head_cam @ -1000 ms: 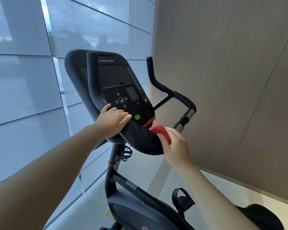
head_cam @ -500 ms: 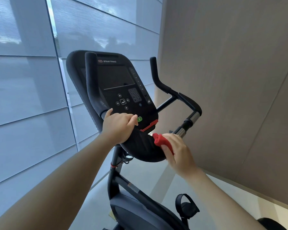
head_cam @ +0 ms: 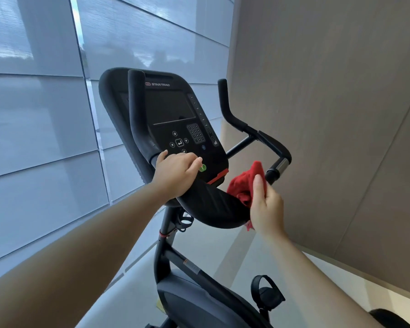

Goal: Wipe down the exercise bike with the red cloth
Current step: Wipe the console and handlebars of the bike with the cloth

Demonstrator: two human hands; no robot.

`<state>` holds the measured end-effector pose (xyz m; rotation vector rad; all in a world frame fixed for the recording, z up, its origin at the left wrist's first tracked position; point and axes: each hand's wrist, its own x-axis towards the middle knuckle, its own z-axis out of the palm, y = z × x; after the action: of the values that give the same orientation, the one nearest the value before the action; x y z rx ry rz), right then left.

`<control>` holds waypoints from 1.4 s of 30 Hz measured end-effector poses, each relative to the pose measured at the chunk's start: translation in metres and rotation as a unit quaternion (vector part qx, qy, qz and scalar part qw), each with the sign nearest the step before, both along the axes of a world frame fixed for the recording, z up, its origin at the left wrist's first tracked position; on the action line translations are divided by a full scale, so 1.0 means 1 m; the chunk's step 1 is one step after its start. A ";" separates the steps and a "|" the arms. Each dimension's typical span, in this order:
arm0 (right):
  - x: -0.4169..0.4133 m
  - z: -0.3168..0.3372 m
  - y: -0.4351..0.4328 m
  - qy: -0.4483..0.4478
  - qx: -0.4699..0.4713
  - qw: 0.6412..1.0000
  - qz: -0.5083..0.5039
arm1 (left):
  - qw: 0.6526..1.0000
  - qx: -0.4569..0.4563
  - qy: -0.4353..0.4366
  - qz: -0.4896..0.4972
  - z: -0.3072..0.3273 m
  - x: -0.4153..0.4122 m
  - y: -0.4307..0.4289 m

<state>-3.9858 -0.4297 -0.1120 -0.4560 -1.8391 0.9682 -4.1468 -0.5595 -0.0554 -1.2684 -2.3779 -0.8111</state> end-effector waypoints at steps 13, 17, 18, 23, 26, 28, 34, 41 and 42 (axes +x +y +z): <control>-0.061 0.040 -0.101 -0.160 0.276 0.946 -0.052 | 0.983 -0.052 0.104 -0.144 0.037 -0.095 -0.041; -0.052 0.034 -0.111 -0.218 0.274 0.933 -0.088 | 0.968 -0.081 0.170 -0.164 0.023 -0.111 -0.039; -0.054 0.037 -0.113 -0.205 0.240 0.943 -0.107 | 0.965 -0.074 0.190 -0.165 0.019 -0.112 -0.037; -0.096 0.048 -0.131 -0.382 0.111 0.863 -0.312 | 0.959 -0.061 0.217 -0.169 0.016 -0.116 -0.031; -0.105 0.039 -0.145 -0.401 0.189 0.805 -0.395 | 0.957 -0.054 0.223 -0.177 0.014 -0.117 -0.032; -0.097 0.028 -0.149 -0.358 0.231 0.810 -0.403 | 0.955 -0.044 0.227 -0.186 0.012 -0.116 -0.034; -0.096 0.023 -0.143 -0.325 0.234 0.827 -0.394 | 0.954 -0.022 0.239 -0.180 0.009 -0.117 -0.032; -0.081 0.009 -0.145 -0.274 0.310 0.835 -0.363 | 0.955 -0.020 0.225 -0.191 0.010 -0.116 -0.035; -0.077 0.010 -0.143 -0.264 0.311 0.843 -0.350 | 0.955 -0.023 0.224 -0.196 0.010 -0.117 -0.036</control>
<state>-4.0626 -0.5725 -0.1024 -0.9488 -2.0768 -0.3010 -4.2640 -0.5957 -0.0452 -1.7594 -1.8233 -0.4969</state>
